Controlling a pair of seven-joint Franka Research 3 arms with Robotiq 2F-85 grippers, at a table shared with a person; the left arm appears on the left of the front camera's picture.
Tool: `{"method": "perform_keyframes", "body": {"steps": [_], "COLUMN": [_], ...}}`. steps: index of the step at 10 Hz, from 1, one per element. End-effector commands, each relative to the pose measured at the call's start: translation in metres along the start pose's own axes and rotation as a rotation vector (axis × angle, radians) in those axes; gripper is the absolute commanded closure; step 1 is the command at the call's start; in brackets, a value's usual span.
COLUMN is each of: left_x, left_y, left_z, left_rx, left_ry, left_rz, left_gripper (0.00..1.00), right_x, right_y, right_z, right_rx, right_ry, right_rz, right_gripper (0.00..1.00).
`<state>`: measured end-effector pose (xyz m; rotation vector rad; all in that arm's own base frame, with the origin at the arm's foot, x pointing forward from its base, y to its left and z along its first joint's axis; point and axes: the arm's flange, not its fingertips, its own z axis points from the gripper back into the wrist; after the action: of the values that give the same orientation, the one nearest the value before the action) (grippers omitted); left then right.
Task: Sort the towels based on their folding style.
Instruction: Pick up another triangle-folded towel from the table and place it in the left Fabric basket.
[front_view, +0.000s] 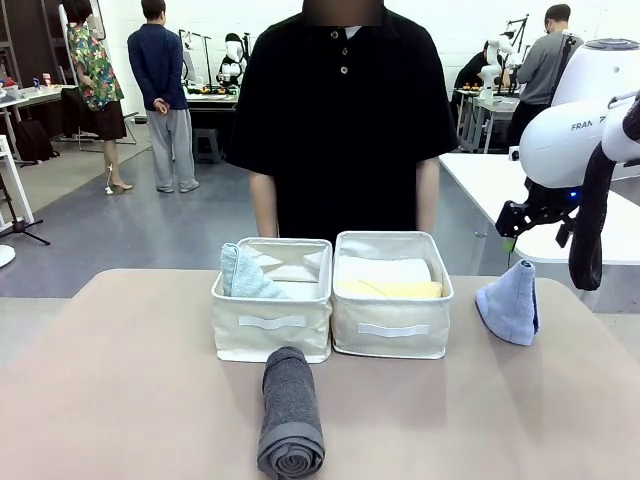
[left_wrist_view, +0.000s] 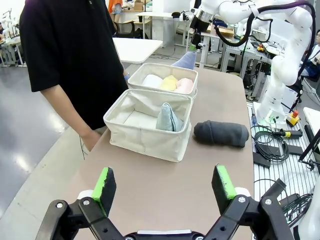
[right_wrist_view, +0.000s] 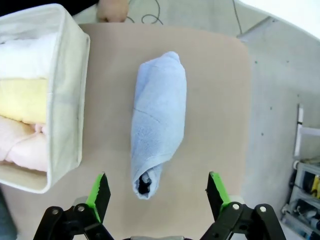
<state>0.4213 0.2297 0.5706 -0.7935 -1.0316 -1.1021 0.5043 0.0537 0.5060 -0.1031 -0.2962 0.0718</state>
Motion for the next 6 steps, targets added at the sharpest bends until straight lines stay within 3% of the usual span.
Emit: {"method": "perform_keyframes", "body": {"steps": [1,6], "left_x": [0.0009,0.0009], "left_y": [-0.002,-0.002], "left_z": [-0.001,-0.001], "left_rx": [0.013,0.013], "left_ry": [-0.005,-0.005], "left_rz": [-0.004,-0.004], "left_gripper": [0.0,0.0], "right_x": [0.0002,0.0002], "right_y": [-0.0043,-0.0043], "right_z": [-0.0021,-0.0021], "right_rx": [0.005,0.005], "right_ry": [0.002,0.002], "right_rz": [0.004,0.004], "right_gripper": [0.0,0.0]}}
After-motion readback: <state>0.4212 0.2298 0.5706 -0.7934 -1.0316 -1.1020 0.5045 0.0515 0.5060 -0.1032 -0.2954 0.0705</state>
